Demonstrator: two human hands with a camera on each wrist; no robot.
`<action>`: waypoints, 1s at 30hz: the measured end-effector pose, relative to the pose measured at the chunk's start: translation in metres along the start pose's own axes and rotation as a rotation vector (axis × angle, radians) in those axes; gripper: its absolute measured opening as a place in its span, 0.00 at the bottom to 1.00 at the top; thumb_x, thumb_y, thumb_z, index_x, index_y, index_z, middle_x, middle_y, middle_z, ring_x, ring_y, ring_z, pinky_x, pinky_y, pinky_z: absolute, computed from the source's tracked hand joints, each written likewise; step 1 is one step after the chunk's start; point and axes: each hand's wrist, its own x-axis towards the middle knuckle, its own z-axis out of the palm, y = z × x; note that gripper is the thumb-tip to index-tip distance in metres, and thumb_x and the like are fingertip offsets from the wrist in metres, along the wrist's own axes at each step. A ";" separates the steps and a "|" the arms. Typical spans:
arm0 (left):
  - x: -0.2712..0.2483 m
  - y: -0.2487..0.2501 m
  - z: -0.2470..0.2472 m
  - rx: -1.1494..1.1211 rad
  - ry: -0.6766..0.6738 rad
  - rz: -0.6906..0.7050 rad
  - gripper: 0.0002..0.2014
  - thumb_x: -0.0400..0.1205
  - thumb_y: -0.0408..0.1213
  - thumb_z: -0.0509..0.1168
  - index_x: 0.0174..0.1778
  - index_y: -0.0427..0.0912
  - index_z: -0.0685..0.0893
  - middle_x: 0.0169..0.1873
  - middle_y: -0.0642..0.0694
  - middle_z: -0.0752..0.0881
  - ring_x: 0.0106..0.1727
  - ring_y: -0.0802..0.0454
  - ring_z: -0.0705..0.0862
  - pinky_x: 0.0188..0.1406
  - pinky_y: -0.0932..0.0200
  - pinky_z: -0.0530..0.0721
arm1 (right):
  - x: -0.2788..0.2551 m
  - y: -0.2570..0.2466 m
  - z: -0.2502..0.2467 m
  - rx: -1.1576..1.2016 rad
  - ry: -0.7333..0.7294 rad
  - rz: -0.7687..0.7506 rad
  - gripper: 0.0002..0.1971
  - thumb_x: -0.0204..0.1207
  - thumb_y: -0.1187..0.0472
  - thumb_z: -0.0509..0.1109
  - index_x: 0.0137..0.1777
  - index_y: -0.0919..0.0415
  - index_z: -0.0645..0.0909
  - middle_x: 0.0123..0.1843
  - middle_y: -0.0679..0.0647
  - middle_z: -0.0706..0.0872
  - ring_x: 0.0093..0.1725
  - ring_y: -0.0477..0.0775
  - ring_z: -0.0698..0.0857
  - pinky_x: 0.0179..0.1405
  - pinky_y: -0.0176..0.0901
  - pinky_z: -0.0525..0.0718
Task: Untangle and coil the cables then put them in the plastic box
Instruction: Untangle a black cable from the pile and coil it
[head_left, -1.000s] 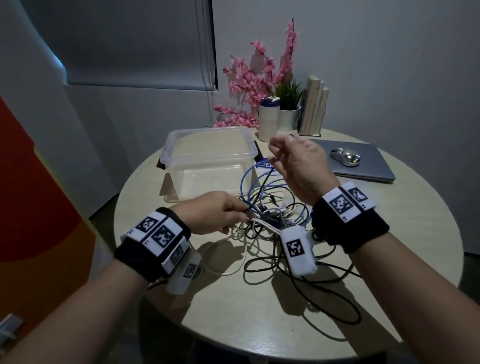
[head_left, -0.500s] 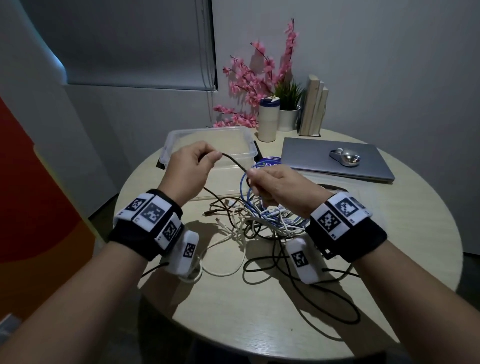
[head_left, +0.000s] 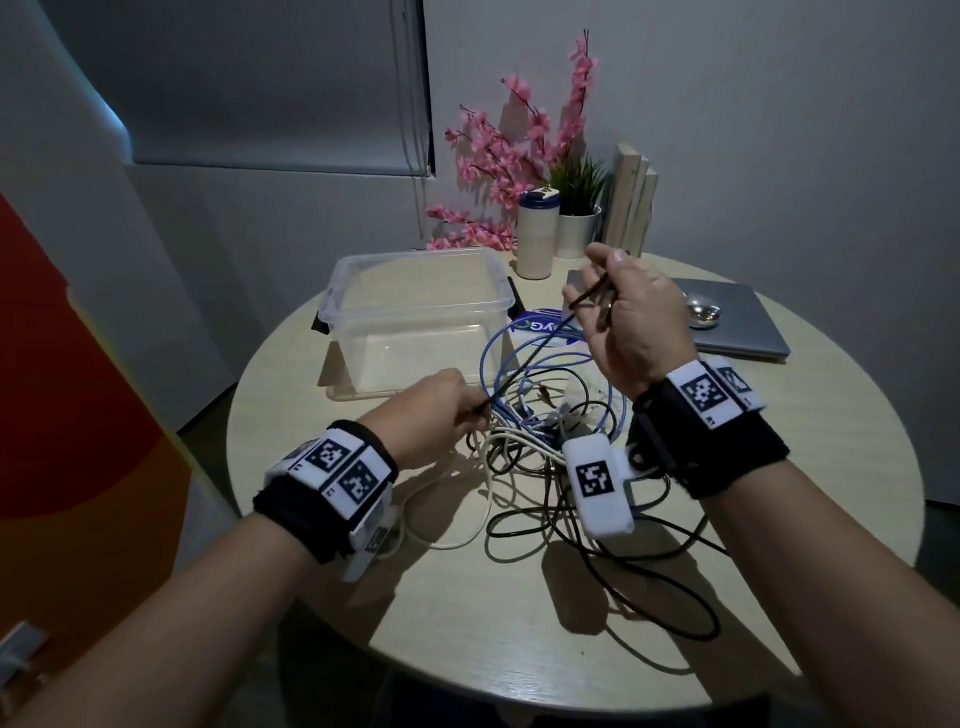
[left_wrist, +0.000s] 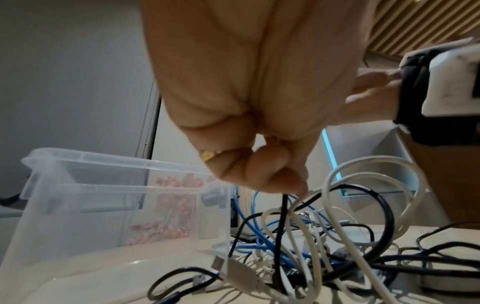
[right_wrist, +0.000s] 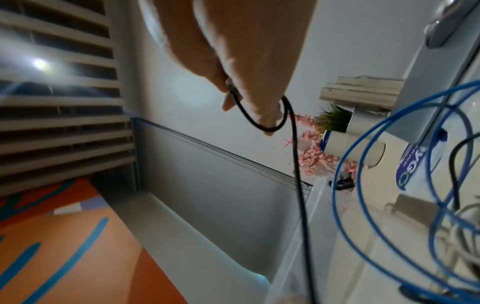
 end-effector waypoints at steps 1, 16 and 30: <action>0.000 0.002 0.000 -0.020 0.011 0.021 0.06 0.84 0.36 0.62 0.48 0.40 0.83 0.46 0.45 0.79 0.40 0.50 0.81 0.46 0.56 0.80 | 0.000 0.003 -0.003 -0.168 0.021 -0.045 0.13 0.86 0.62 0.55 0.45 0.58 0.80 0.39 0.47 0.80 0.39 0.40 0.77 0.63 0.46 0.80; 0.015 0.010 -0.044 -0.172 0.645 0.181 0.10 0.83 0.33 0.63 0.60 0.42 0.81 0.56 0.53 0.78 0.55 0.61 0.74 0.56 0.70 0.70 | -0.018 0.020 -0.013 -1.027 -0.423 -0.032 0.18 0.85 0.49 0.57 0.39 0.57 0.80 0.24 0.42 0.76 0.27 0.43 0.74 0.32 0.39 0.72; 0.013 0.007 0.001 -0.263 0.067 -0.034 0.10 0.86 0.36 0.59 0.61 0.47 0.78 0.49 0.46 0.86 0.50 0.50 0.85 0.54 0.53 0.82 | -0.024 -0.001 0.006 -0.153 -0.339 0.144 0.18 0.88 0.56 0.50 0.36 0.61 0.68 0.47 0.67 0.88 0.28 0.53 0.84 0.27 0.39 0.76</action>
